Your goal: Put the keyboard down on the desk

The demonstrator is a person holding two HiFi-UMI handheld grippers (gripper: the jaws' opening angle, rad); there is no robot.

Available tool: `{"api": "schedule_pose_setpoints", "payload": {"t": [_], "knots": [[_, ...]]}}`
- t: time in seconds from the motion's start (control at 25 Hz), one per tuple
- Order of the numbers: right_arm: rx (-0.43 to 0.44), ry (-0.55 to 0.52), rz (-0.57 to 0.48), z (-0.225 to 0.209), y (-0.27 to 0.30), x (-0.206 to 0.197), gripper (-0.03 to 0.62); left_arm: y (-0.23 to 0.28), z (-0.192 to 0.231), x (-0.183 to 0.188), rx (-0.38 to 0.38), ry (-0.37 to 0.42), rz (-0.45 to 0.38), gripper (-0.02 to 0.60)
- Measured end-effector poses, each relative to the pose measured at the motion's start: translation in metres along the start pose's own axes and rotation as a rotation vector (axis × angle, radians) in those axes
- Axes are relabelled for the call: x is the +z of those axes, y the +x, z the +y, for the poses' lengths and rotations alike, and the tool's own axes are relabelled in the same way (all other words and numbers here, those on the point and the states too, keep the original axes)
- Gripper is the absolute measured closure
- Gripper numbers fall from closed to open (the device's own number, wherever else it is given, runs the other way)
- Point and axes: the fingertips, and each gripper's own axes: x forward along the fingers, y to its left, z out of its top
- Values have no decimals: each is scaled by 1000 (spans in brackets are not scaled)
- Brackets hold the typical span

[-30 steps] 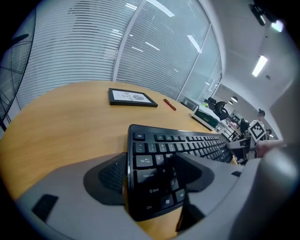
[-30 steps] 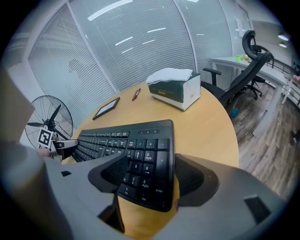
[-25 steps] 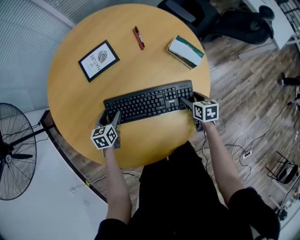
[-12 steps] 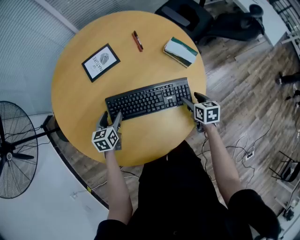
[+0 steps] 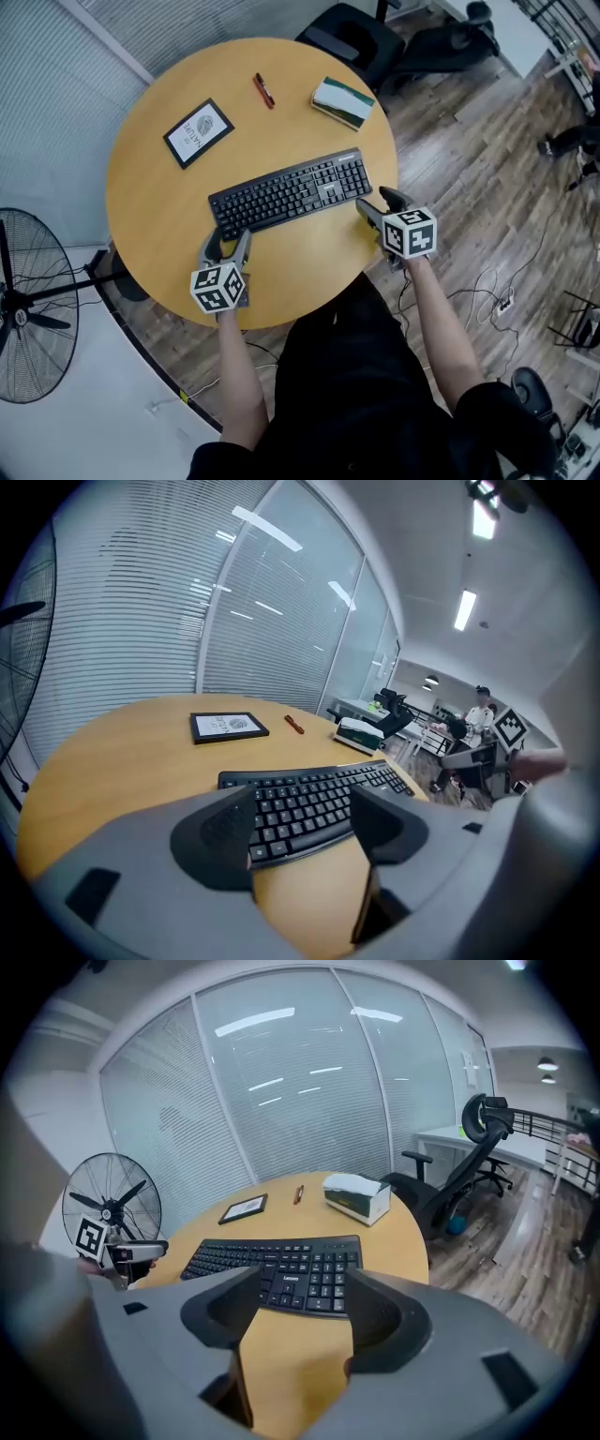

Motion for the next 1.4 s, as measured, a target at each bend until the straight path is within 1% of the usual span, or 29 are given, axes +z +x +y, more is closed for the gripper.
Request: {"api": "schedule_pose_setpoints", "payload": {"t": [0.16, 0.32, 0.52, 0.72, 0.84, 1.0, 1.16, 1.4], "knots": [[19, -25, -36, 17, -15, 4, 319, -13, -22, 9, -28, 24, -31, 273], [41, -47, -86, 32, -30, 15, 337, -29, -44, 24, -48, 53, -79, 275], [98, -123, -152, 56, -53, 35, 349, -53, -75, 46, -68, 69, -137, 287], [175, -177, -220, 74, -91, 51, 358, -83, -109, 61, -43, 75, -200, 295], [233, -202, -253, 84, -118, 53, 362, -103, -133, 63, -22, 82, -230, 302], [299, -244, -302, 97, -155, 56, 370, -130, -167, 62, 6, 73, -283, 314], [348, -265, -344, 101, -193, 50, 388, -155, -208, 57, 20, 88, -320, 328], [393, -294, -369, 103, -236, 33, 421, -188, -260, 51, 23, 92, -380, 357]]}}
